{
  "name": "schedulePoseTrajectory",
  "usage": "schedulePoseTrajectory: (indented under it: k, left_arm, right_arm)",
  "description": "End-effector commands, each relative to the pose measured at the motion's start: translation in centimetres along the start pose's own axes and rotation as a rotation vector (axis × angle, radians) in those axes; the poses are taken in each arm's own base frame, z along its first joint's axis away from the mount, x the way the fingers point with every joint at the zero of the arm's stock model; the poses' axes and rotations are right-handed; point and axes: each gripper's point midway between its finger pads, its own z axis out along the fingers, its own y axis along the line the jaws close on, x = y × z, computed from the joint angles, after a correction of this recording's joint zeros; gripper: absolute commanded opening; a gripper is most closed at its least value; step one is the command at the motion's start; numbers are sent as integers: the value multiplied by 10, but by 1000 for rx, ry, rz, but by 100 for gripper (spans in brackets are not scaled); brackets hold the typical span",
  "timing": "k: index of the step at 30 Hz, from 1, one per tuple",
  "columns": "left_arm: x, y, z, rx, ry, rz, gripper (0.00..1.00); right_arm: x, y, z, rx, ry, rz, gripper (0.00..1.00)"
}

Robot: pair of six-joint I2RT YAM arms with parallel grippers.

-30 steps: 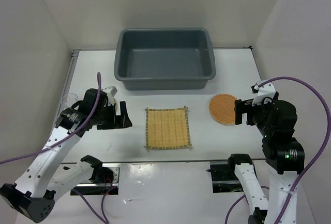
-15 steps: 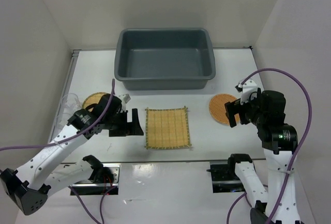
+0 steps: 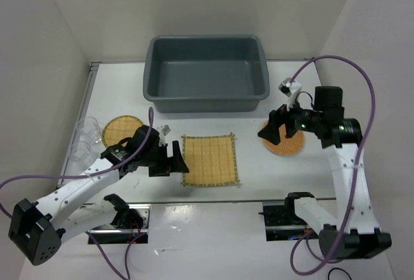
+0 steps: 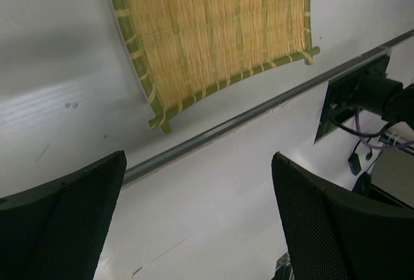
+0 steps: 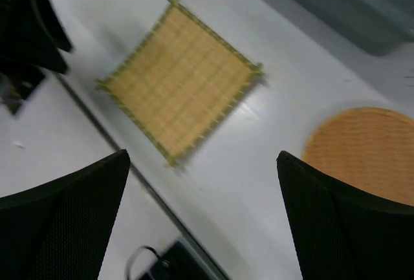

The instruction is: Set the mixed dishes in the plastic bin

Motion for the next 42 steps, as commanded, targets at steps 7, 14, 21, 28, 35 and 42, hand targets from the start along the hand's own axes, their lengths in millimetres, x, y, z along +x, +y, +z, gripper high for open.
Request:
schedulePoseTrajectory:
  k: [7, 14, 21, 28, 35, 42]
  left_arm:
    - [-21, 6, 34, -3, -84, -69, 99]
    - [-20, 18, 57, -41, -66, -144, 99]
    - [-24, 29, 72, -103, -54, -179, 99]
    - [-19, 38, 65, -87, -89, -244, 99]
    - [-11, 48, 64, -77, -90, -296, 99]
    - [-25, 44, 78, -86, -83, -289, 99]
  right_arm:
    - [62, 39, 69, -322, 18, 682, 98]
    - [88, -5, 96, -69, 64, 853, 98]
    - [103, -4, 119, -71, 164, 1059, 97]
    - [122, 8, 140, -67, 275, 1145, 94]
    - [140, 0, 166, 45, 304, 1105, 94]
    - [158, -4, 196, 138, 364, 1042, 94]
